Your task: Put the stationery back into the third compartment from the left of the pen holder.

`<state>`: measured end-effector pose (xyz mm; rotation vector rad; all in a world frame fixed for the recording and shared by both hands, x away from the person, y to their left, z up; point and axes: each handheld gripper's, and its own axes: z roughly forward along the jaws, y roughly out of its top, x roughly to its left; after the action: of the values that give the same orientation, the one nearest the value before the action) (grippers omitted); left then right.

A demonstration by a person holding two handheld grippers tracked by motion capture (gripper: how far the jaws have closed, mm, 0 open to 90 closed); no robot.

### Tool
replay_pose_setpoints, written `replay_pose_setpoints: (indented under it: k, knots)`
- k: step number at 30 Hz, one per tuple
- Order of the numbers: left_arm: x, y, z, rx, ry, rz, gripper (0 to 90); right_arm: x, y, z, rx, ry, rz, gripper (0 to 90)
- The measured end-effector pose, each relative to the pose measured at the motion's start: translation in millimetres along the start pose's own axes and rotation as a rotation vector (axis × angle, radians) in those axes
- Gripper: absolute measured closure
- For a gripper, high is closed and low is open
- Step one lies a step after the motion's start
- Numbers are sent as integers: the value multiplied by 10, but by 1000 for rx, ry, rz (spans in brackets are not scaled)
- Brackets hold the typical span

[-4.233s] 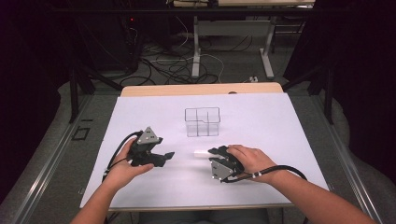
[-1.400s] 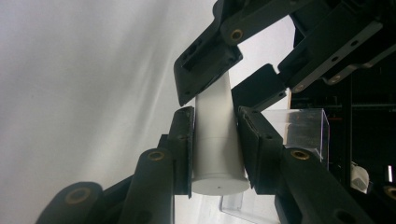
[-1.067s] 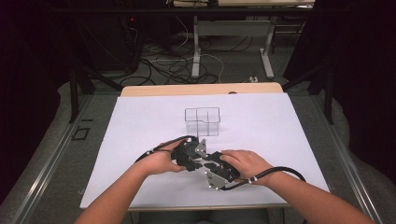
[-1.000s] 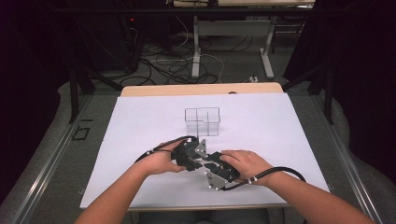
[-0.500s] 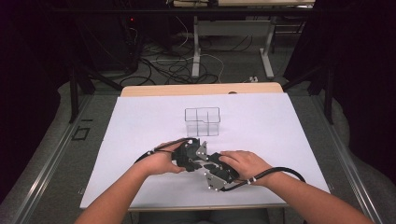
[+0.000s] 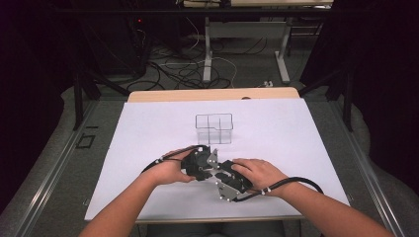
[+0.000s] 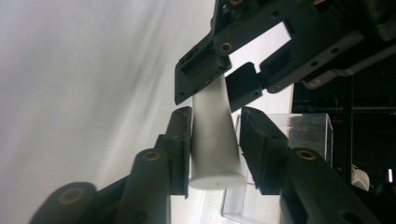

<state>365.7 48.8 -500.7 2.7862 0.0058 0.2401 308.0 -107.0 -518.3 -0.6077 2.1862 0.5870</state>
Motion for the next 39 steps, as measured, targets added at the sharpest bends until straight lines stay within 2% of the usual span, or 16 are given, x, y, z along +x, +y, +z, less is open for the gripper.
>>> replay_pose_setpoints:
  k: [3,4,5,6,8,11,13,15,18,23,27,30,31,33,36,39]
  knots:
    - [29,-37,10,2,5,-30,661,5,-13,-6,-22,-29,24,573]
    - [39,-48,9,4,10,-42,661,12,-9,-23,-12,-14,67,559]
    - [52,-59,7,3,12,-54,661,-31,-13,-33,-13,-16,41,539]
    - [66,-69,1,0,14,-70,661,1,-11,-42,-6,-9,117,522]
    - [102,-86,-14,-15,18,-108,661,-45,-24,-61,-34,-60,99,499]
    - [157,-99,-42,-58,20,-180,661,-52,-40,-107,-31,-70,213,454]
    - [192,-97,-63,-79,22,-212,662,-89,-54,-123,-45,-70,261,433]
    - [222,-94,-88,-100,23,-241,662,-106,-65,-140,-61,-68,347,377]
    - [299,-92,-138,-145,28,-297,662,-116,-85,-157,-87,-69,470,373]
    - [393,-80,-180,-244,38,-389,662,-117,-144,-166,-84,-74,585,319]
    - [452,-56,-212,-300,59,-422,662,-123,-205,-145,-62,-42,673,273]
    - [501,-45,-241,-345,54,-446,662,-110,-266,-148,-62,-61,749,268]
    - [508,-36,-236,-375,75,-463,662,-110,-282,-149,-66,-63,765,261]
    - [535,-24,-258,-406,69,-498,662,-109,-328,-159,-82,-74,825,250]
    - [568,6,-266,-478,93,-546,662,-111,-386,-181,-90,-85,887,239]
    - [597,25,-276,-518,125,-559,662,-111,-450,-224,-97,-87,990,220]
